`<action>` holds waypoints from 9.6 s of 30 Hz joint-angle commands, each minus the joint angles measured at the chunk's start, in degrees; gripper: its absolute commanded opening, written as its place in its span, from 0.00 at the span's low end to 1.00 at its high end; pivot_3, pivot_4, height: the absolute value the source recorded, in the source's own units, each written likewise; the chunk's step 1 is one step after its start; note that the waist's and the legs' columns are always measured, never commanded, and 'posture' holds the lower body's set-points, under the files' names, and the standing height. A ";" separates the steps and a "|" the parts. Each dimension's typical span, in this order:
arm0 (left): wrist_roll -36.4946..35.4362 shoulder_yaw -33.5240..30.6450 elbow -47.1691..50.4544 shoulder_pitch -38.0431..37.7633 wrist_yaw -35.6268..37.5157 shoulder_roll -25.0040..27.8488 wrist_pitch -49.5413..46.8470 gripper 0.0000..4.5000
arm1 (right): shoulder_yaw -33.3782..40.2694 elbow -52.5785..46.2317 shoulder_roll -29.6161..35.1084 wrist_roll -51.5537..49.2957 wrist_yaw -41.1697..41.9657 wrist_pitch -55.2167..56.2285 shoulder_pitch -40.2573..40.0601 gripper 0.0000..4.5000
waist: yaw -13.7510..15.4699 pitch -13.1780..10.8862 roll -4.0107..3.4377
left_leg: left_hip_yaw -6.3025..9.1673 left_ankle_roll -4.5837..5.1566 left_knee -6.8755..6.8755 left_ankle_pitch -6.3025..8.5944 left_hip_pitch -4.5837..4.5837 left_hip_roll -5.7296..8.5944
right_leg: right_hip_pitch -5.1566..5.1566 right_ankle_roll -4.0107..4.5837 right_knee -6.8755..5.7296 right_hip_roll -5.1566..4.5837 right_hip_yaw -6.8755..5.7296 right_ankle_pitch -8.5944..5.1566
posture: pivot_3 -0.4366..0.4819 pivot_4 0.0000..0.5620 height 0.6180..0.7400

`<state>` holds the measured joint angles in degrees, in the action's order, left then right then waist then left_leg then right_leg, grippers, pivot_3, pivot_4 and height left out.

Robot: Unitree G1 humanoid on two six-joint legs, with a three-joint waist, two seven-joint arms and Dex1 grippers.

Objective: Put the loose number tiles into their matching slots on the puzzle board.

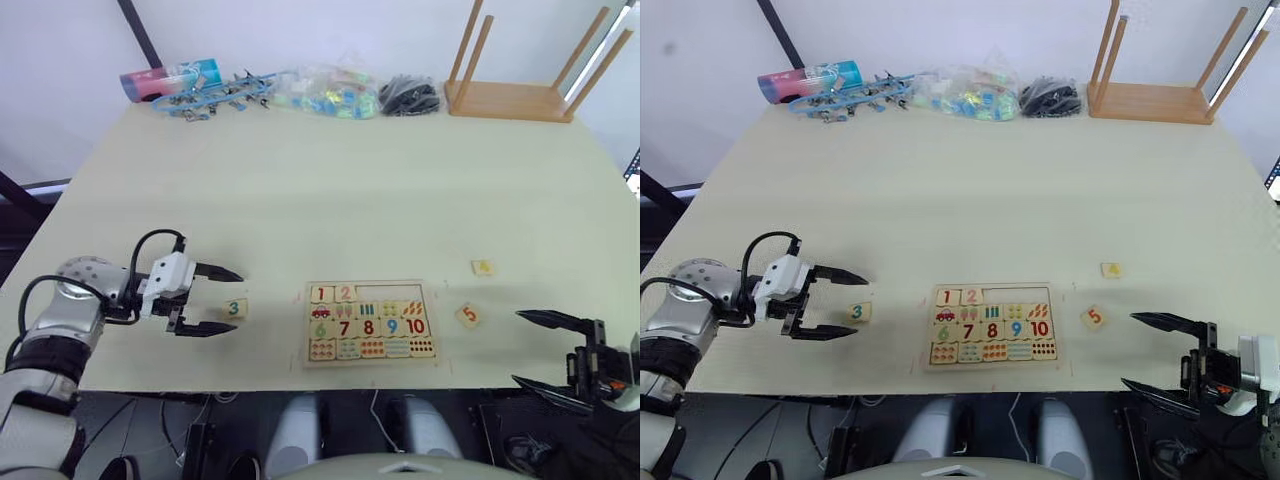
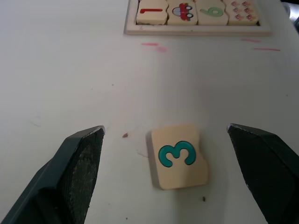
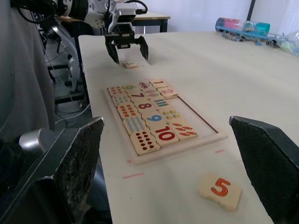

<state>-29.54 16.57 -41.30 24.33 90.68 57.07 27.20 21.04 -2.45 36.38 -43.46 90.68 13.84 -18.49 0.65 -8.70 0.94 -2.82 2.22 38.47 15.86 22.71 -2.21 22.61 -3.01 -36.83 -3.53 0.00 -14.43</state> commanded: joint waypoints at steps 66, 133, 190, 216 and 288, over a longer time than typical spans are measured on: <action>-1.10 -1.94 4.63 -1.94 1.82 1.60 -3.53 0.21 | 0.85 2.97 2.10 -1.55 1.25 2.98 0.88 1.00 | 0.22 0.12 -0.10 | -0.05 -0.01 0.17 -0.01 -0.13 -0.02 | -0.06 -0.01 -0.23 0.00 0.11 0.01 | 0.48 0.27 0.98; 25.04 20.88 54.52 24.82 -22.25 -20.22 -74.24 0.21 | -2.11 -4.02 -5.00 3.59 -10.08 -0.02 3.75 1.00 | 0.19 0.07 -0.04 | 0.06 -0.01 0.73 -0.01 -0.01 0.08 | -0.04 -0.02 -0.64 0.87 1.12 -0.03 | 0.48 0.27 0.98; 30.60 22.95 50.00 23.91 -21.85 -23.55 -72.21 0.21 | -1.39 -4.23 -4.68 4.03 -11.06 1.52 2.61 1.00 | 0.20 0.07 -0.04 | 0.05 -0.01 0.75 -0.01 -0.01 0.08 | -0.03 -0.02 -0.68 0.86 1.14 -0.03 | 0.48 0.27 0.98; 30.71 22.24 50.42 24.23 -21.53 -23.82 -71.69 0.99 | -1.21 -3.99 -4.39 4.09 -11.27 2.06 2.17 1.00 | 0.20 0.07 -0.04 | 0.06 -0.01 0.75 -0.01 -0.01 0.08 | -0.03 -0.02 -0.68 0.86 1.14 -0.03 | 0.48 0.27 0.98; 28.00 6.22 14.99 21.45 -9.27 -30.57 -33.52 0.01 | 0.64 -5.49 -4.81 3.79 -13.10 3.83 -2.94 1.00 | 0.16 0.07 -0.04 | 0.06 0.00 0.77 -0.01 0.00 0.09 | -0.01 -0.03 -0.72 0.86 1.12 -0.03 | 0.48 0.27 0.98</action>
<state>-1.63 23.32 -26.78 45.30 81.38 26.56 -7.14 20.18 -7.50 31.34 -38.95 77.18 16.62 -21.15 0.81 -8.63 0.90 -2.76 2.22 39.23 15.85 22.72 -2.12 22.60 -3.04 -37.55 -2.67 1.12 -14.46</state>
